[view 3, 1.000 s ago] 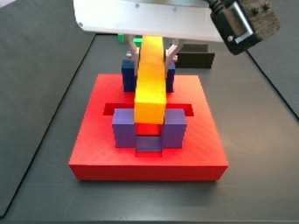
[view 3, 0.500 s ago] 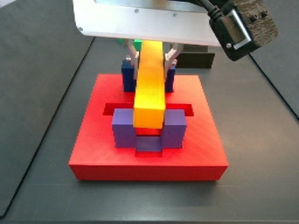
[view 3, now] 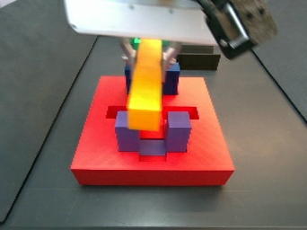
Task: Pick up the yellow object. Move up. Move to above the board. Insert the yellow object.
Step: Insert the yellow object.
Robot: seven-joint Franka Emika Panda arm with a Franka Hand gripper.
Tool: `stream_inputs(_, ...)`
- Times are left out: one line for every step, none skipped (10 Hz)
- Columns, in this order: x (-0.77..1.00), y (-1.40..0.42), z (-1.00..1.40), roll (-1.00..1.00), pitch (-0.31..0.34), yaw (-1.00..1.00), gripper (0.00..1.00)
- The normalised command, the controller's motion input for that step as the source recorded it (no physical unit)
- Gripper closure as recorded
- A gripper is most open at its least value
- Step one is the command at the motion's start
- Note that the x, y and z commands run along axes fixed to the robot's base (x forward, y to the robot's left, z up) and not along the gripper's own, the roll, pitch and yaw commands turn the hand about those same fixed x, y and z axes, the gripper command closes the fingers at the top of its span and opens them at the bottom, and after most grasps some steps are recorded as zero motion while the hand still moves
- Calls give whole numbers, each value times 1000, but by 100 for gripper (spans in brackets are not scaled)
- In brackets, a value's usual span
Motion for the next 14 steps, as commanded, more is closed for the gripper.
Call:
stream_inputs(-289,-154,54,0,-74,-34,100)
stream_inputs(0,-214,-63,64,-11,0,100)
stream_inputs(183,-209,-86,56,0,43,100)
stream_inputs(391,-106,0,0,43,0,100)
stream_inputs(500,-106,137,0,73,0,100)
stream_inputs(249,-46,0,23,64,9,100)
stream_inputs(0,-63,-94,141,11,66,100)
stream_inputs(0,-14,-186,160,9,0,100)
stream_inputs(0,0,-203,163,19,0,100)
stream_inputs(0,14,-197,204,31,0,100)
stream_inputs(0,31,-157,244,51,0,100)
stream_inputs(0,0,-140,226,47,0,100)
stream_inputs(0,0,-117,227,51,0,100)
stream_inputs(0,0,-89,213,46,0,100)
